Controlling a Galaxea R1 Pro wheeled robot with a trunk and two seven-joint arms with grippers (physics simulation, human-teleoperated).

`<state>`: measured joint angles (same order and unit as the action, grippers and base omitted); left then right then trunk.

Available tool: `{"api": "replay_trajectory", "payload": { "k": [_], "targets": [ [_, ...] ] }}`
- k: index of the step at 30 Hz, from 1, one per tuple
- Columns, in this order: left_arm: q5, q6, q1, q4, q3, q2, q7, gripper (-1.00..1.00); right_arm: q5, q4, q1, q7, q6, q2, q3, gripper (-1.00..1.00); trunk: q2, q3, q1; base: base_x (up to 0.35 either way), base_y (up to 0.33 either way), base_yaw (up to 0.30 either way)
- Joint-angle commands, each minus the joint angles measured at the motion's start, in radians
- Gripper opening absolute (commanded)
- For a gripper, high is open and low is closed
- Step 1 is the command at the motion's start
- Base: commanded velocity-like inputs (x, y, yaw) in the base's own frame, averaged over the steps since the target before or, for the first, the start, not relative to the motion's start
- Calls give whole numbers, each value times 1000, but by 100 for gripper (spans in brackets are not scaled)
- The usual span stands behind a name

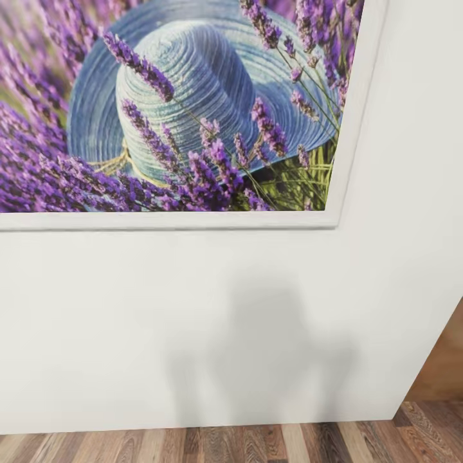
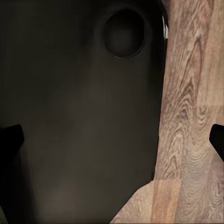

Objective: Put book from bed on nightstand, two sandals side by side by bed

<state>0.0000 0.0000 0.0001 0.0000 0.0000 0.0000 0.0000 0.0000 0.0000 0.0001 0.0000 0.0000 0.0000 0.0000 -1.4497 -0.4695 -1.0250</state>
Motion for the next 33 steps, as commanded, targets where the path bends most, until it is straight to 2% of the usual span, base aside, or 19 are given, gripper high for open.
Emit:
{"api": "replay_trajectory", "payload": {
  "k": [1, 14, 23, 33],
  "targets": [
    [2, 6, -2, -6, 0, -6, -2, 100, -2, 2, -6, 6, 5, -6, -5, 100, 0, 0, 0, 0, 0, 0],
    [13, 12, -2, -39, 0, -24, -2, 100, -2, 1, -7, 12, 3, -8, -5, 100, 0, 0, 0, 0, 0, 0],
    [14, 10, -2, -60, 1, -25, -3, 100, -1, -4, -7, 12, 1, -8, -10, 100, 0, 0, 0, 0, 0, 0],
    [14, 4, -2, -116, 3, -20, -3, 100, -1, -50, -7, 5, -51, -10, -16, 100, 0, 0, 0, 0, 0, 0]
  ]
}}
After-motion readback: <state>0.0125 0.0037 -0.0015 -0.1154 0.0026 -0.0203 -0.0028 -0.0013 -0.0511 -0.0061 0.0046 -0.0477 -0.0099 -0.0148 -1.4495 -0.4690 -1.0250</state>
